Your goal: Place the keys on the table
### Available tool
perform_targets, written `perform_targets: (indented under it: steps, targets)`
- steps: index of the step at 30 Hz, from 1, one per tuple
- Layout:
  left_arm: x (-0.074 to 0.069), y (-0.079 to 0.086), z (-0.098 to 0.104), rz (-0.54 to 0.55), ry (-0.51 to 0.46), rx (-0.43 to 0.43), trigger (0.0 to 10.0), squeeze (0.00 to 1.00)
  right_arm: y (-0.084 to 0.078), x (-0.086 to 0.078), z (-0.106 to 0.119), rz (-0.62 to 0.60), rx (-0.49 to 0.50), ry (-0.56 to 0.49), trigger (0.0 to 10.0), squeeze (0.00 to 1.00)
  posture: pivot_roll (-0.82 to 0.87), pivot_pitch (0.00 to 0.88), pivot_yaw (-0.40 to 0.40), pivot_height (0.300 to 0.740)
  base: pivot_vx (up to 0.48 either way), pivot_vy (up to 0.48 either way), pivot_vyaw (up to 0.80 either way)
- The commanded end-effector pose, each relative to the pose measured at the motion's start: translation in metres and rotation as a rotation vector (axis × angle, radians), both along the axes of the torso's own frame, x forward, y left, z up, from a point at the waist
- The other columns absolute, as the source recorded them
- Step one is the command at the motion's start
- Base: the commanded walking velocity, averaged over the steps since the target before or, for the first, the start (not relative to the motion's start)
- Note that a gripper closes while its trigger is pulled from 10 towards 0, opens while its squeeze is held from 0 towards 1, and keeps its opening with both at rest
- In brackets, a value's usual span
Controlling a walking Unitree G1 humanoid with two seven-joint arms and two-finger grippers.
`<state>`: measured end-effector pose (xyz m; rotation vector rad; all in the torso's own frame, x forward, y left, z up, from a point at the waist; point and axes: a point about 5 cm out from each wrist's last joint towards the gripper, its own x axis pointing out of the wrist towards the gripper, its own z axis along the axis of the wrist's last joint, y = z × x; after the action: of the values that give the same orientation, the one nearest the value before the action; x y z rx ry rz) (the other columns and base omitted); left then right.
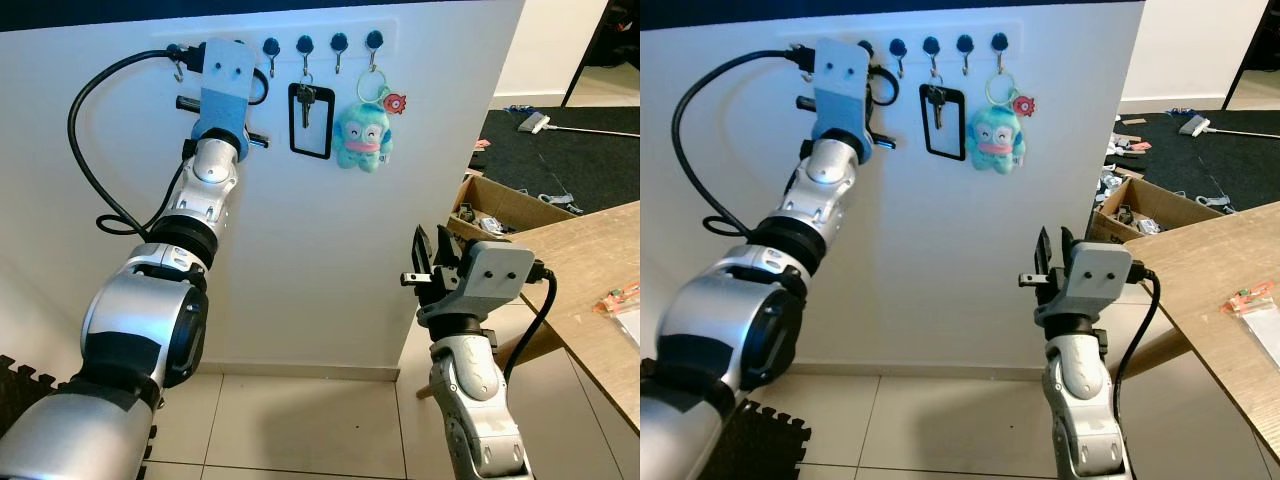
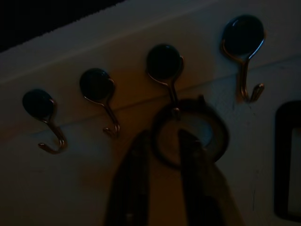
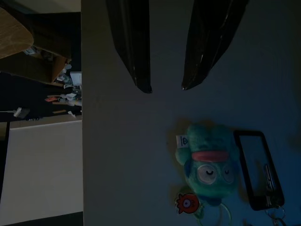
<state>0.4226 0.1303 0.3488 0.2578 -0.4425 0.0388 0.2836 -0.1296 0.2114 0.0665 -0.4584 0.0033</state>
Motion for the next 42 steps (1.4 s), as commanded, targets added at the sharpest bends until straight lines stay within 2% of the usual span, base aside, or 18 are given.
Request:
perform_targets:
  steps: [1,2,3,10,22,25,28,32,35,36,38,39,41,42]
  targets:
    - [-0.001,0.009,0.005,0.02,-0.03,-0.012,10.0,0.67,0.001,-0.001,-0.002,0.007,0.01,0.014,10.0,0.0,-0.06,0.211,0.095,0.74,0.0,0.0,0.0]
    - [-0.001,0.009,0.005,0.02,-0.03,-0.012,10.0,0.67,0.001,-0.001,-0.002,0.007,0.01,0.014,10.0,0.0,-0.06,0.211,0.095,0.74,0.0,0.0,0.0]
    - [-0.002,0.01,0.007,0.022,-0.039,-0.013,10.0,0.0,0.002,-0.001,-0.002,0.008,0.011,0.014,10.0,0.0,-0.06,0.212,0.094,0.74,0.0,0.0,0.0]
    - [-0.004,0.007,0.011,0.009,-0.077,0.02,10.0,0.0,0.003,0.0,-0.003,0.016,0.013,0.017,10.0,0.0,-0.05,0.212,0.089,0.74,0.0,0.0,0.0]
    - [-0.001,0.008,0.002,0.028,-0.017,0.055,10.0,0.0,0.004,-0.001,0.0,0.022,0.014,0.014,10.0,0.0,-0.07,0.234,0.09,0.74,0.0,0.0,0.0]
    - [0.001,0.009,-0.003,0.03,0.009,0.059,8.7,0.0,0.003,-0.003,-0.001,0.016,0.011,0.018,10.0,0.0,-0.08,0.241,0.093,0.74,0.0,0.0,0.0]
    - [0.001,0.01,-0.007,0.031,0.028,0.056,8.7,0.0,0.001,-0.004,-0.001,0.01,0.009,0.02,10.0,0.0,-0.08,0.245,0.095,0.74,0.0,0.0,0.0]
    - [0.002,0.013,-0.009,0.043,0.042,0.054,7.8,0.0,0.0,-0.006,-0.001,0.003,0.006,0.021,10.0,0.0,-0.1,0.251,0.095,0.74,0.0,0.0,0.0]
    - [0.002,0.014,-0.009,0.046,0.043,0.054,7.8,0.0,-0.001,-0.007,-0.001,0.002,0.006,0.022,10.0,0.0,-0.1,0.251,0.095,0.74,0.0,0.0,0.0]
    - [0.002,0.018,-0.008,0.061,0.043,0.05,7.3,0.0,-0.001,-0.008,-0.001,0.0,0.005,0.024,10.0,0.0,-0.1,0.25,0.095,0.74,0.0,0.0,0.0]
    - [0.002,0.02,-0.007,0.067,0.042,0.048,7.1,0.0,-0.001,-0.008,-0.001,-0.001,0.005,0.024,10.0,0.0,-0.1,0.25,0.095,0.74,0.0,0.0,0.0]
    - [0.002,0.022,-0.006,0.073,0.041,0.046,6.5,0.0,-0.001,-0.008,-0.001,-0.001,0.005,0.025,10.0,0.0,-0.1,0.25,0.095,0.74,0.0,0.0,0.0]
    - [0.002,0.023,-0.006,0.076,0.041,0.045,6.5,0.0,-0.002,-0.008,-0.001,-0.001,0.004,0.025,10.0,0.0,-0.1,0.248,0.093,0.74,0.0,0.0,0.0]
    - [0.002,0.023,-0.005,0.078,0.04,0.045,5.0,0.0,-0.002,-0.008,-0.001,-0.001,0.004,0.026,10.0,0.0,-0.1,0.248,0.093,0.74,0.0,0.0,0.0]
